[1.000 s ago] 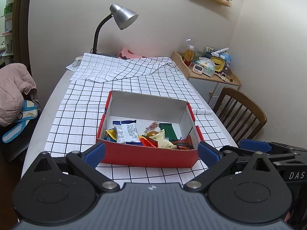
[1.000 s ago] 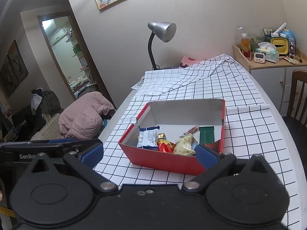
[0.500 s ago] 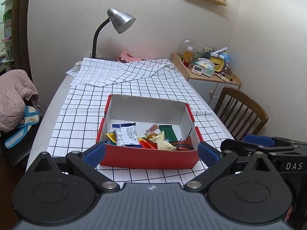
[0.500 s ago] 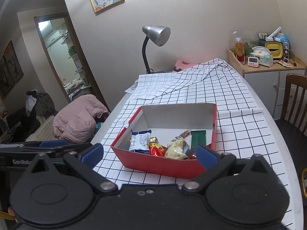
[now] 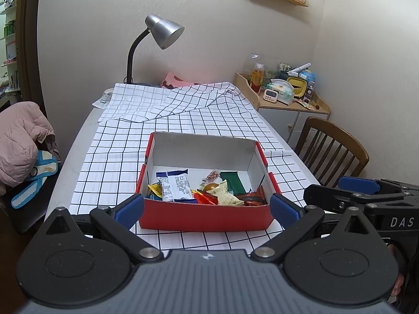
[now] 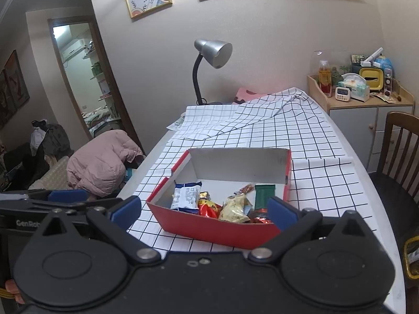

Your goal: Organize snacks

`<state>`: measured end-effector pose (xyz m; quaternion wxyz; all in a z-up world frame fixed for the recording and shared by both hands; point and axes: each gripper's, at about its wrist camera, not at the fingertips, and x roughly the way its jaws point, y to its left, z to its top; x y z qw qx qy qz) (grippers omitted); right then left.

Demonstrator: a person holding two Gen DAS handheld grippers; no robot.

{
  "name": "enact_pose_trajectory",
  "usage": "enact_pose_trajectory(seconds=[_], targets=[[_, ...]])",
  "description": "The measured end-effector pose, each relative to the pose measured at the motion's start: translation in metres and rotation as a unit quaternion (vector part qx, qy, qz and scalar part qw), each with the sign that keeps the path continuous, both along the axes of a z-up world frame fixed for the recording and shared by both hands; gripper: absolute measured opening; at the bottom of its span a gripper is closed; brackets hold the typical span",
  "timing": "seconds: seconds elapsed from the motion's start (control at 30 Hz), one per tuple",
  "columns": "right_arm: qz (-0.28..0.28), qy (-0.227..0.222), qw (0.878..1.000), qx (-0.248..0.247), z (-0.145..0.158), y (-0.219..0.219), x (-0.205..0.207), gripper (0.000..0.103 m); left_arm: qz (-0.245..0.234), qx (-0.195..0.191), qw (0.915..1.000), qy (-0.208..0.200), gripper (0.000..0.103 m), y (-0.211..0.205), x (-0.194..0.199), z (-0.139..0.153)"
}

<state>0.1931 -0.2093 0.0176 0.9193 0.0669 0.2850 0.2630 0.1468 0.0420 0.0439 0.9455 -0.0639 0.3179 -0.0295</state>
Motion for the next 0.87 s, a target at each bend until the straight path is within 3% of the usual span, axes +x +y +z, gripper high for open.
enact_pose_trajectory(seconds=[0.87], targets=[[-0.012,0.020,1.000,0.000,-0.011,-0.002,-0.004,0.103,-0.006,-0.003,0.9996,0.027,0.103,-0.001,-0.003,-0.008]])
